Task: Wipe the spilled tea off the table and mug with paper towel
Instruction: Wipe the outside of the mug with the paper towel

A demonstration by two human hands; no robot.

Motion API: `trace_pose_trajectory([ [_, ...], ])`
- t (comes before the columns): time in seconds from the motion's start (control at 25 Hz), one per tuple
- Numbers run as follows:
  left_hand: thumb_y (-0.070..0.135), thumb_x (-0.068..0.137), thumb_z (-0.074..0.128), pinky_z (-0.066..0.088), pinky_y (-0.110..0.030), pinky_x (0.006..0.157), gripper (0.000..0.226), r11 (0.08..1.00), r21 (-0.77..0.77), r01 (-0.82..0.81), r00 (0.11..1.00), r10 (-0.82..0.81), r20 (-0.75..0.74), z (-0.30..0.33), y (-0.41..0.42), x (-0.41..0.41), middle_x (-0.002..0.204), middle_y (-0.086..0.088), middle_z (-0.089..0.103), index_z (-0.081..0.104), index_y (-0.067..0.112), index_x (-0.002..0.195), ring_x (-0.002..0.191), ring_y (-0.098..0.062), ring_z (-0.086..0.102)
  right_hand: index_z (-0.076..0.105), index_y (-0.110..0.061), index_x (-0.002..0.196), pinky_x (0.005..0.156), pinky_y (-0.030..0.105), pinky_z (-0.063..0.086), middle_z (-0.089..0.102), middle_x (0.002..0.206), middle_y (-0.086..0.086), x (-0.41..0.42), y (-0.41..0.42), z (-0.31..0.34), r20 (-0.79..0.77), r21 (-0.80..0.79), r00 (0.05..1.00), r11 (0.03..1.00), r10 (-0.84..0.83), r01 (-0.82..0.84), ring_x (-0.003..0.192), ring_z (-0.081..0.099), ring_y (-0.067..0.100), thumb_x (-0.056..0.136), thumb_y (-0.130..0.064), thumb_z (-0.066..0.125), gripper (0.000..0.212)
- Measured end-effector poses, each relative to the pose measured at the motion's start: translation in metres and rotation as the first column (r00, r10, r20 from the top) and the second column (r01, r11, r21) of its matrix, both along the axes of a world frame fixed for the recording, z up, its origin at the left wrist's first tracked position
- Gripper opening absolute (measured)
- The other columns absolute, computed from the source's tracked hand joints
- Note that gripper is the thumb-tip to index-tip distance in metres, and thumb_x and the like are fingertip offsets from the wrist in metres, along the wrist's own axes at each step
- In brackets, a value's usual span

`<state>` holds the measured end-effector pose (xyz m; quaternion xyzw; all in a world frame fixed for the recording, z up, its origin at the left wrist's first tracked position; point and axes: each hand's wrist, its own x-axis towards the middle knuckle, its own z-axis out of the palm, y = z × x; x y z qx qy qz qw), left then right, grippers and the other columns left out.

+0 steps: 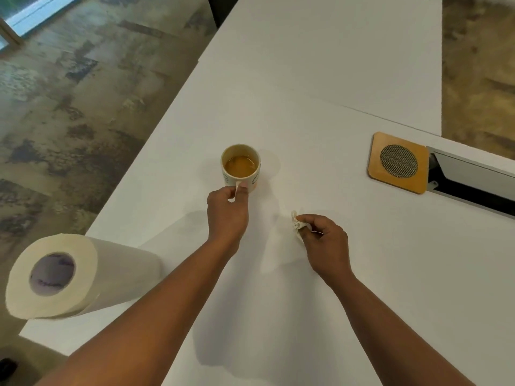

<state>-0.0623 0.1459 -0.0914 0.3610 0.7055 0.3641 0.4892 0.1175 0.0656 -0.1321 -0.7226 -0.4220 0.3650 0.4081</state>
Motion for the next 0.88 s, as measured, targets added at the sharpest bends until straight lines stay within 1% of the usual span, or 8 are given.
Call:
trace_pose_trajectory([
  [0.08,0.044,0.101,0.054,0.054,-0.035,0.077,0.028,0.999,-0.026,0.020,0.999,-0.019,0.039,0.002,0.001,-0.003,0.087,0.004,0.062,0.065,0.029,0.080,0.084,-0.024,0.063,0.077,-0.028,0.098,0.074,0.012,0.051,0.074,0.098,-0.014,0.001,0.004,0.000,-0.008,-0.001,1.000,1.000,-0.024,0.024,0.087,0.068,0.003,0.091,-0.009,0.071,0.021],
  [0.16,0.043,0.102,0.051,0.054,-0.034,0.081,0.028,0.993,-0.108,0.049,0.995,-0.039,0.094,0.003,0.005,-0.005,0.100,0.003,0.064,0.071,0.025,0.098,0.087,-0.022,0.057,0.077,-0.029,0.099,0.074,0.013,0.050,0.075,0.097,-0.013,0.000,0.007,-0.002,-0.023,-0.025,0.998,0.998,-0.052,0.052,0.087,0.068,0.004,0.091,-0.011,0.071,0.020],
  [0.24,0.042,0.104,0.047,0.055,-0.032,0.077,0.031,0.976,-0.194,0.096,0.985,-0.065,0.160,0.005,0.009,-0.008,0.098,0.003,0.063,0.071,0.023,0.105,0.082,-0.018,0.056,0.077,-0.028,0.100,0.074,0.015,0.049,0.075,0.097,-0.011,-0.002,0.011,-0.003,-0.026,-0.040,0.997,0.997,-0.070,0.069,0.087,0.068,0.005,0.092,-0.012,0.071,0.019],
  [0.4,0.033,0.106,0.046,0.051,-0.028,0.070,0.032,0.975,-0.205,0.080,0.959,-0.019,0.284,0.007,0.012,-0.010,0.083,-0.003,0.061,0.068,0.015,0.090,0.073,-0.015,0.053,0.077,-0.025,0.102,0.076,0.018,0.050,0.076,0.099,-0.007,-0.010,0.016,-0.006,-0.031,-0.048,0.997,0.996,-0.073,0.071,0.089,0.069,0.010,0.092,-0.012,0.070,0.018],
  [0.56,0.034,0.106,0.046,0.042,-0.028,0.063,0.038,0.995,-0.065,0.080,0.946,-0.056,0.320,0.011,0.006,-0.023,0.071,0.001,0.056,0.064,0.019,0.077,0.063,-0.012,0.044,0.077,-0.025,0.101,0.076,0.017,0.050,0.075,0.099,-0.007,-0.013,0.028,-0.009,-0.004,-0.045,0.999,0.998,-0.053,0.053,0.089,0.069,0.008,0.092,-0.011,0.069,0.019],
  [0.68,0.035,0.106,0.047,0.041,-0.026,0.059,0.041,0.999,0.003,0.051,0.950,-0.049,0.310,0.020,0.003,-0.035,0.066,0.004,0.055,0.064,0.024,0.070,0.060,-0.011,0.042,0.077,-0.027,0.100,0.081,0.021,0.053,0.074,0.103,-0.009,-0.019,0.046,-0.008,0.106,-0.038,0.993,0.998,-0.047,0.051,0.091,0.068,0.004,0.092,-0.008,0.065,0.024],
  [0.8,0.037,0.105,0.048,0.042,-0.024,0.058,0.040,1.000,0.027,-0.004,0.963,-0.003,0.268,0.030,-0.001,-0.046,0.066,0.006,0.055,0.065,0.025,0.071,0.062,-0.011,0.043,0.078,-0.024,0.103,0.090,0.032,0.054,0.075,0.108,-0.005,-0.025,0.072,-0.005,0.272,-0.024,0.962,0.999,-0.015,0.023,0.099,0.068,0.013,0.091,-0.006,0.060,0.028],
  [0.88,0.039,0.105,0.049,0.043,-0.024,0.060,0.039,0.999,0.041,-0.031,0.970,0.020,0.243,0.033,-0.006,-0.053,0.067,0.007,0.056,0.066,0.023,0.074,0.062,-0.009,0.045,0.077,-0.025,0.106,0.084,0.031,0.051,0.075,0.111,-0.003,-0.030,0.091,-0.004,0.411,-0.028,0.912,1.000,0.001,0.011,0.102,0.067,0.020,0.090,-0.006,0.057,0.031],
])
